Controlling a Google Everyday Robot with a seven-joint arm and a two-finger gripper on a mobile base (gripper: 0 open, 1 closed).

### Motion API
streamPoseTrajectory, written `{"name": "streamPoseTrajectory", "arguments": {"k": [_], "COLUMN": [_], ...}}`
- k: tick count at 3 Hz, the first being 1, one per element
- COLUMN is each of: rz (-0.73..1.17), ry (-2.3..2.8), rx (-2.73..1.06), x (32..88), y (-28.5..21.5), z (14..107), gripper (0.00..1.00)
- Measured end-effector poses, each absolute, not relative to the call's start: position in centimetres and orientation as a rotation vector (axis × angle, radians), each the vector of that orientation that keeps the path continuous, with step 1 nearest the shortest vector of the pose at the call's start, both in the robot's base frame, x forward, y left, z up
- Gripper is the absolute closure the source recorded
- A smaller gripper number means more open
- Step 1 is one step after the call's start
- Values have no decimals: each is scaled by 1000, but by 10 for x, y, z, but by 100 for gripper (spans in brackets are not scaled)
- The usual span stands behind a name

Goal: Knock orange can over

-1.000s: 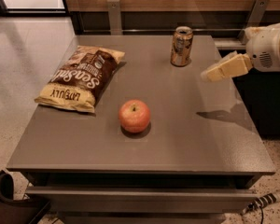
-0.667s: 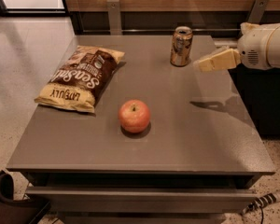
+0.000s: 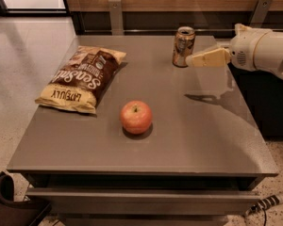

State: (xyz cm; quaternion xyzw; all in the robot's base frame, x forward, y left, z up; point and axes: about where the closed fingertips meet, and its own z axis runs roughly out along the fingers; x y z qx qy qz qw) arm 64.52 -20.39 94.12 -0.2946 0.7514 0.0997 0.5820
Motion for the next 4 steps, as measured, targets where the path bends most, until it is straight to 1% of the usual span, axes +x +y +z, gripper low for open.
{"name": "streamPoseTrajectory", "arguments": {"k": [1,4], "rz": [266,452], "ry": [1730,1647], "rx": [-680,-654], "x": [651,706], "y": [-200,-189], "z": [940,914], "gripper": [0,0]}}
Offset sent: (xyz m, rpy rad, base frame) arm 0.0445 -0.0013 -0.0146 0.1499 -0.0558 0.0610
